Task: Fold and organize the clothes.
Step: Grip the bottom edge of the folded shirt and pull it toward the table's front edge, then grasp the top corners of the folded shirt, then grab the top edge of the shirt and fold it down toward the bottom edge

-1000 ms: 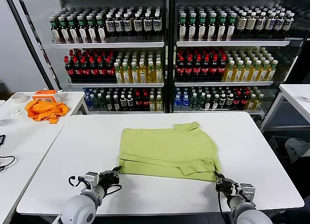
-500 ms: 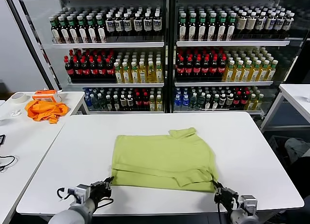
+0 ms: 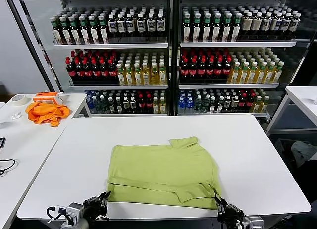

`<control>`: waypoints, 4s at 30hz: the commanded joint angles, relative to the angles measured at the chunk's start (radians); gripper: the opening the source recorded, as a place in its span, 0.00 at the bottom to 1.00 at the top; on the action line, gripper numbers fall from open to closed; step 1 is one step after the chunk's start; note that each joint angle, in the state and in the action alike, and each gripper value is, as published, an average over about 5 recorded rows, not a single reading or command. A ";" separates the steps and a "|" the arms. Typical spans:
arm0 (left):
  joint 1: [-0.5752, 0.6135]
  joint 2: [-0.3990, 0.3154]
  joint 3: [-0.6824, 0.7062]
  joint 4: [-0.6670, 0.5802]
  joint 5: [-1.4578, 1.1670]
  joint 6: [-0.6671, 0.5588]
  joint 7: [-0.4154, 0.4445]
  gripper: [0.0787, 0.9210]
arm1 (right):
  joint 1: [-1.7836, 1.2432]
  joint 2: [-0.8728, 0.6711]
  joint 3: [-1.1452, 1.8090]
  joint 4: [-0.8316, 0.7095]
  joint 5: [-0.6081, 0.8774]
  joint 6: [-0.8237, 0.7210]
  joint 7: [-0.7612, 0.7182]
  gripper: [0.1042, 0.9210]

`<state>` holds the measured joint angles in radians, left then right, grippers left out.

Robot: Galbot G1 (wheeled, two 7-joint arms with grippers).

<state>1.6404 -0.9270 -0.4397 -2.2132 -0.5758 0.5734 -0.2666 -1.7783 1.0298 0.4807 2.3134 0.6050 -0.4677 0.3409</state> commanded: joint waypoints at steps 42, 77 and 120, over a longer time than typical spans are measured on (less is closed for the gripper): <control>-0.827 -0.039 0.276 0.740 -0.043 -0.028 0.253 0.88 | 1.111 0.251 -0.437 -0.909 0.097 -0.076 0.151 0.88; -0.794 -0.082 0.266 0.768 -0.034 -0.083 0.308 0.37 | 1.102 0.274 -0.442 -0.955 0.068 -0.037 0.118 0.27; -0.396 0.062 0.109 0.321 -0.135 -0.163 0.266 0.01 | 0.526 0.074 -0.271 -0.229 0.003 -0.058 0.139 0.00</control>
<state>1.1475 -0.8796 -0.3035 -1.8202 -0.7082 0.4150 0.0015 -1.1414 1.1167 0.1811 2.0018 0.6301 -0.5188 0.4890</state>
